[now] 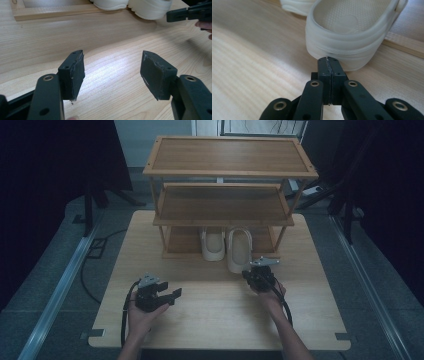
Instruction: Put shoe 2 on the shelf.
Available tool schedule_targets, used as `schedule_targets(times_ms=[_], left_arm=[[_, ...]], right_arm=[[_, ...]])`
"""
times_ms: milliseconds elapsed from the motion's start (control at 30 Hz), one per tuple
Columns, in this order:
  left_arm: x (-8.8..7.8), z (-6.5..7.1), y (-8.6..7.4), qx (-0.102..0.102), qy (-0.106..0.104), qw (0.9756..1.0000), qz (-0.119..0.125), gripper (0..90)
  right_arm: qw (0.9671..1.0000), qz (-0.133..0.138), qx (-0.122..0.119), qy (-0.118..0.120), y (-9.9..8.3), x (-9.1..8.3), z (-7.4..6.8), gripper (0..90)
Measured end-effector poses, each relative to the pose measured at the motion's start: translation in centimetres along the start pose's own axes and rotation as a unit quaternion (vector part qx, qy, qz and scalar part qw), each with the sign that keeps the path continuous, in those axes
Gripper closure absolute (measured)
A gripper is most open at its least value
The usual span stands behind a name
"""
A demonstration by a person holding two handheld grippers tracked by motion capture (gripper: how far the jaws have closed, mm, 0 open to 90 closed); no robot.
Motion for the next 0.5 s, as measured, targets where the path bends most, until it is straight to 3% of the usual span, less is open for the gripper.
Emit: schedule_targets(times_ms=[33, 500], left_arm=[[0.0, -0.1, 0.0, -0.001, 0.0, 1.0, 0.0, 36.3], [0.0, -0.5, -0.1, -0.009, -0.003, 1.0, -0.001, 36.3]], right_arm=[[0.9999, 0.001, -0.003, -0.01, 0.1, 0.2, 0.1, 89.3], [0.9991, 0.009, 0.028, -0.03, 1.9, 2.8, 1.3, 86.8]])
Point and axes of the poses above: each handheld gripper's, and its own axes: x roughly forward along the jaws, y roughly out of its top, z roughly to its right, the point moved 3 cm from there along x, roughly forward along the jaws, and after that the axes turned 7 degrees about -x, right-handed, at the moved point
